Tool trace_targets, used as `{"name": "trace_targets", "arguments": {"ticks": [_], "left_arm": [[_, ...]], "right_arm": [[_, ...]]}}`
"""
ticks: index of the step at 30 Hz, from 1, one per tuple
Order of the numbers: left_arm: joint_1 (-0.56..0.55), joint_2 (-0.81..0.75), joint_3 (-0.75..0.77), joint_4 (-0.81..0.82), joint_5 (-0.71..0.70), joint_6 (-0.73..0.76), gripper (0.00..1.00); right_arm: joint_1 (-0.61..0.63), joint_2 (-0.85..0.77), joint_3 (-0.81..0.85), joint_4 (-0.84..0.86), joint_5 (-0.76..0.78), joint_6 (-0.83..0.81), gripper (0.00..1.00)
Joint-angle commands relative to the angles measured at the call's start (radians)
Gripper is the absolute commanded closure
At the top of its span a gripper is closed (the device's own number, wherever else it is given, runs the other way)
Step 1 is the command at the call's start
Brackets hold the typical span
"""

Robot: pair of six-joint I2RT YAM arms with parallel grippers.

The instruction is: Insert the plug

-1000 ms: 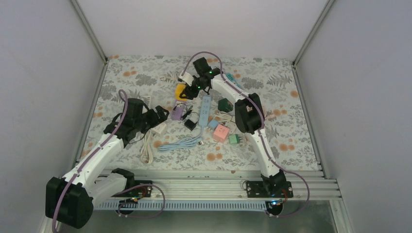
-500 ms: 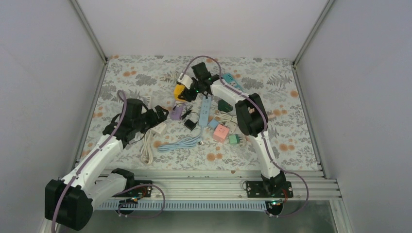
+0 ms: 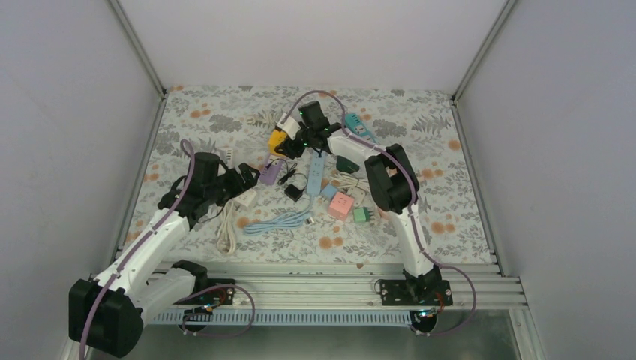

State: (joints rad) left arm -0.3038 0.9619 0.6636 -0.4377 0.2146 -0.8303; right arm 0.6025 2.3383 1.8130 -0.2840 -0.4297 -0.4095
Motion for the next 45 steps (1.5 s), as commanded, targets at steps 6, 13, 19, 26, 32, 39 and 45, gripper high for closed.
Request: {"name": "trace_targets", "arguments": {"ticks": [6, 13, 19, 26, 32, 39, 45], "left_arm": [[0.007, 0.005, 0.014, 0.0, -0.007, 0.002, 0.0], [0.008, -0.013, 0.025, -0.014, -0.016, 0.008, 0.0], [0.01, -0.04, 0.04, -0.037, -0.02, 0.013, 0.0], [0.011, -0.086, 0.042, -0.055, -0.041, 0.025, 0.0], [0.012, -0.01, 0.112, 0.01, -0.046, 0.097, 0.01], [0.013, 0.126, 0.151, 0.08, -0.031, 0.142, 0.05], [0.016, 0.302, 0.217, 0.215, -0.008, 0.134, 0.17]], "right_arm": [[0.045, 0.095, 0.033, -0.256, 0.149, 0.048, 0.56], [0.041, 0.039, 0.204, -0.219, 0.188, 0.082, 0.08], [0.04, -0.092, 0.198, -0.142, 0.103, 0.118, 0.0], [0.04, -0.288, -0.028, -0.023, 0.087, 0.226, 0.0], [0.04, -0.292, -0.157, 0.09, 0.179, 0.695, 0.12], [0.036, -0.271, -0.209, 0.191, 0.153, 0.886, 0.23], [0.03, -0.232, -0.203, 0.246, 0.15, 0.961, 0.36]]}}
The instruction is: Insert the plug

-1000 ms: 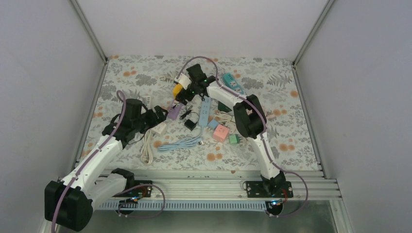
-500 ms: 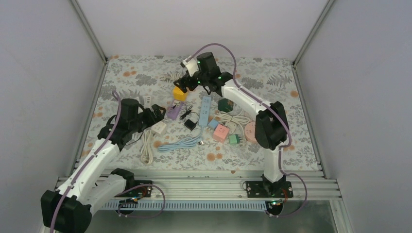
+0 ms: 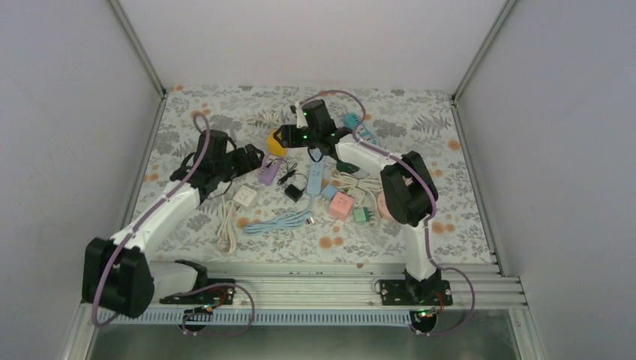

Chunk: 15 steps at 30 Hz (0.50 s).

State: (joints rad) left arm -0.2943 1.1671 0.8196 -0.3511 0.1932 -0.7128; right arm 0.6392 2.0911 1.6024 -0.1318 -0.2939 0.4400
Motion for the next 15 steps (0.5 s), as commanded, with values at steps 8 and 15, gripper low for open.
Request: {"name": "trace_targets", "arguments": {"ticks": [8, 15], "left_arm": [[0.032, 0.418, 0.232, 0.231, 0.052, 0.057, 0.42], [0.038, 0.529, 0.238, 0.285, 0.059, 0.062, 0.47]], "right_arm": [[-0.021, 0.052, -0.033, 0.098, -0.007, 0.123, 0.5], [-0.021, 0.103, -0.032, 0.039, -0.003, 0.08, 0.59]]}}
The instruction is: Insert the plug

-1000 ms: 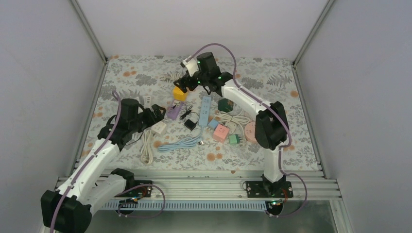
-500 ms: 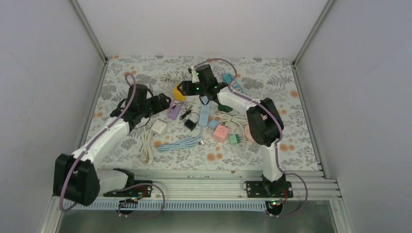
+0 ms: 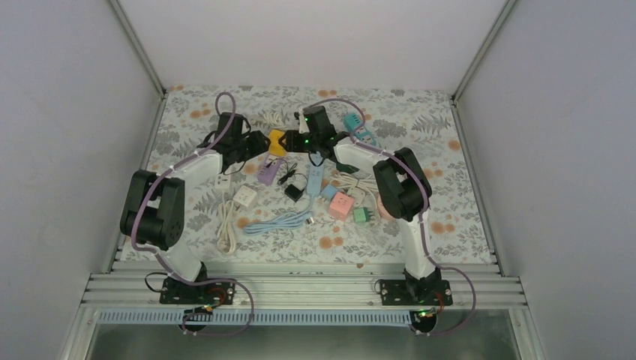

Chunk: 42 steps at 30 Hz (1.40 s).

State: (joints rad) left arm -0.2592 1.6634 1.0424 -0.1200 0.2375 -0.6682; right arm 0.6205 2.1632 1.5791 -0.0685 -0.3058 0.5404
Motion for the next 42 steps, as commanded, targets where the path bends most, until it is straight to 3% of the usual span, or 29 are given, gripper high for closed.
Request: {"name": "trace_targets", "arguments": {"ticks": [1, 11, 18, 21, 28, 30, 32, 36, 42], "left_arm": [[0.002, 0.037, 0.009, 0.055, 0.014, 0.018, 0.47], [0.004, -0.004, -0.055, 0.046, -0.02, 0.021, 0.47], [0.002, -0.065, -0.083, 0.033, -0.027, 0.013, 0.47], [-0.006, -0.114, -0.099, 0.012, -0.044, 0.009, 0.44], [-0.068, -0.286, -0.175, -0.105, -0.155, -0.012, 0.35], [-0.07, -0.35, -0.213, -0.144, -0.187, -0.025, 0.32], [-0.07, -0.419, -0.254, -0.185, -0.218, -0.039, 0.29], [-0.07, -0.554, -0.306, -0.243, -0.257, -0.064, 0.25], [-0.075, -0.643, -0.342, -0.259, -0.172, -0.026, 0.17]], "right_arm": [[-0.002, 0.034, -0.02, -0.028, 0.021, -0.018, 0.6], [-0.002, 0.058, -0.217, 0.021, 0.092, 0.045, 0.72], [0.001, 0.072, -0.181, -0.02, 0.136, 0.052, 0.71], [0.014, 0.032, -0.125, -0.026, 0.16, 0.007, 0.65], [0.017, 0.041, 0.268, -0.215, 0.136, -0.115, 0.41], [0.016, 0.014, 0.293, -0.225, 0.143, -0.129, 0.33], [0.016, -0.044, 0.252, -0.215, 0.142, -0.132, 0.27], [0.021, -0.178, 0.05, -0.19, 0.227, -0.109, 0.25], [0.02, -0.462, -0.331, -0.184, 0.545, 0.003, 0.15]]}}
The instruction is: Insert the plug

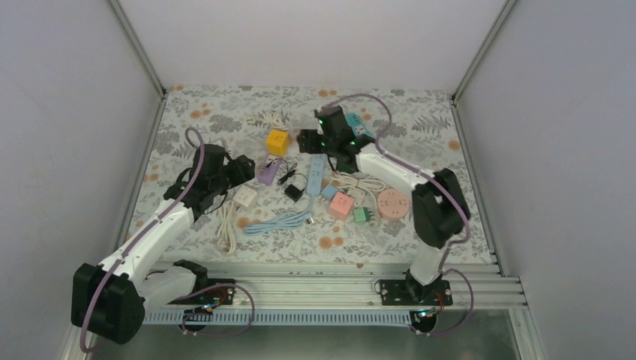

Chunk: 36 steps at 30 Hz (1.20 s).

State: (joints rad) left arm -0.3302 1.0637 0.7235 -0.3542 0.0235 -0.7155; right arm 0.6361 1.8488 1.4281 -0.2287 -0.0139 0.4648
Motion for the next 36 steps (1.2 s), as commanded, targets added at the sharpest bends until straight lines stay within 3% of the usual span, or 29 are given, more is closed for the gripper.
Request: {"name": "trace_targets", "arguments": {"ticks": [1, 5, 10, 13, 15, 18, 28, 36], "left_arm": [[-0.006, -0.056, -0.031, -0.012, 0.065, 0.028, 0.16], [-0.013, -0.102, -0.053, 0.043, 0.142, 0.057, 0.0], [-0.026, -0.106, -0.057, 0.093, 0.195, 0.077, 0.0], [-0.035, -0.108, -0.081, 0.137, 0.207, 0.082, 0.0], [-0.036, -0.097, -0.086, 0.149, 0.217, 0.081, 0.0], [-0.038, -0.088, -0.091, 0.146, 0.218, 0.079, 0.0], [-0.039, -0.098, -0.107, 0.141, 0.216, 0.072, 0.0], [-0.04, -0.114, -0.106, 0.134, 0.219, 0.068, 0.0]], "right_arm": [[0.004, -0.2, -0.238, -0.025, 0.277, 0.099, 0.12], [-0.004, -0.368, -0.401, -0.049, 0.341, 0.159, 0.04], [0.01, -0.404, -0.476, -0.138, 0.277, 0.198, 0.05], [0.166, -0.316, -0.449, -0.212, 0.45, 0.234, 0.02], [0.194, -0.252, -0.42, -0.317, 0.522, 0.337, 0.0], [0.195, -0.276, -0.468, -0.323, 0.556, 0.448, 0.01], [0.195, -0.243, -0.527, -0.272, 0.435, 0.548, 0.09], [0.195, -0.25, -0.545, -0.236, 0.382, 0.572, 0.34]]}}
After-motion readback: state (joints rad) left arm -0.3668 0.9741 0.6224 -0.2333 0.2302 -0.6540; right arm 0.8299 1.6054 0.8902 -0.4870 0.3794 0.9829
